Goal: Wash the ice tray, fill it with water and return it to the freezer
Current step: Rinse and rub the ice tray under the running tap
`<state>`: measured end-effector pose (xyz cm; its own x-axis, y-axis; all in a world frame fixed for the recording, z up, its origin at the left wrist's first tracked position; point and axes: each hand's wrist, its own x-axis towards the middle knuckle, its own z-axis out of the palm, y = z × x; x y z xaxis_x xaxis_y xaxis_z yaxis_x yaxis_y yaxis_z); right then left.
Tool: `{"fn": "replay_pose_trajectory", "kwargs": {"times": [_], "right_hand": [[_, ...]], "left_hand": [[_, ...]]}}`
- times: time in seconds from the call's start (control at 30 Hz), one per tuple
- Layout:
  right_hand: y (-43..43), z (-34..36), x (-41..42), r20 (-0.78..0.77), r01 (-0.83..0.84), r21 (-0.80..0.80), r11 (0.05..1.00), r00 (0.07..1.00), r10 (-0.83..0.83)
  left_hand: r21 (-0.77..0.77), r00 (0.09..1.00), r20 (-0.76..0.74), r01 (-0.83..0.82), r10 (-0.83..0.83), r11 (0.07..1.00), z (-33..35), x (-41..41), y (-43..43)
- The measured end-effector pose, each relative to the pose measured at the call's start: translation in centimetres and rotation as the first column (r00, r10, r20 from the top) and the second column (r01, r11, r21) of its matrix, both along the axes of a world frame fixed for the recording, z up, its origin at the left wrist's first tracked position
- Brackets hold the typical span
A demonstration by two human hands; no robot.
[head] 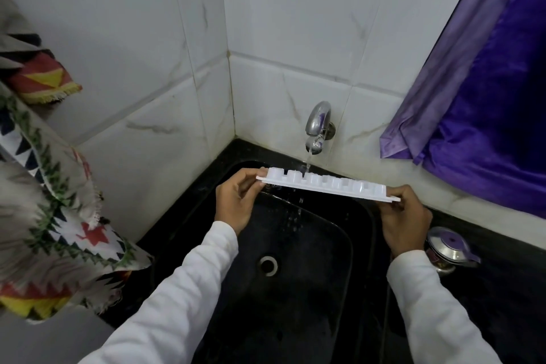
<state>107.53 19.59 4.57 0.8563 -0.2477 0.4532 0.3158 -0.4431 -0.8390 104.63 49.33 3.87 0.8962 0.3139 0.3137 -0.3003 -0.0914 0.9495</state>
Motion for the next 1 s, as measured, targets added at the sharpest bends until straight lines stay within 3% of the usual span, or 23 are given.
{"fn": "replay_pose_trajectory", "kwargs": {"times": [0.1,0.23,0.37,0.5,0.63,1.0], "right_hand": [[0.2,-1.2,-0.5,0.056,0.033,-0.037,0.999,0.998,-0.031],[0.5,-3.7,-0.7,-0.195,-0.025,-0.059,0.998,0.981,0.013],[1.0,-4.0,-1.2,-0.171,0.004,0.026,1.000,0.985,0.000],[1.2,-4.9,-0.6,-0.358,-0.037,0.027,0.999,0.933,0.044],[1.1,-5.1,-0.9,-0.400,0.057,0.087,0.995,0.916,-0.018],[-2.4,-6.0,1.6,-0.525,0.168,0.005,0.986,0.839,-0.140]], "left_hand": [[0.044,1.000,0.017,-0.016,0.015,0.999,0.0,-0.4,0.1],[0.149,0.993,-0.110,-0.023,0.039,0.989,-1.8,-1.1,0.6],[0.122,0.987,-0.122,-0.086,0.101,0.989,-2.3,-1.7,0.6],[0.161,0.966,-0.202,-0.133,0.164,0.978,-2.9,-0.9,0.9],[0.155,0.932,-0.324,-0.120,0.165,0.981,-3.8,-0.2,0.0],[-0.239,0.818,-0.572,-0.089,-0.066,0.967,-5.4,3.4,-4.3]]}}
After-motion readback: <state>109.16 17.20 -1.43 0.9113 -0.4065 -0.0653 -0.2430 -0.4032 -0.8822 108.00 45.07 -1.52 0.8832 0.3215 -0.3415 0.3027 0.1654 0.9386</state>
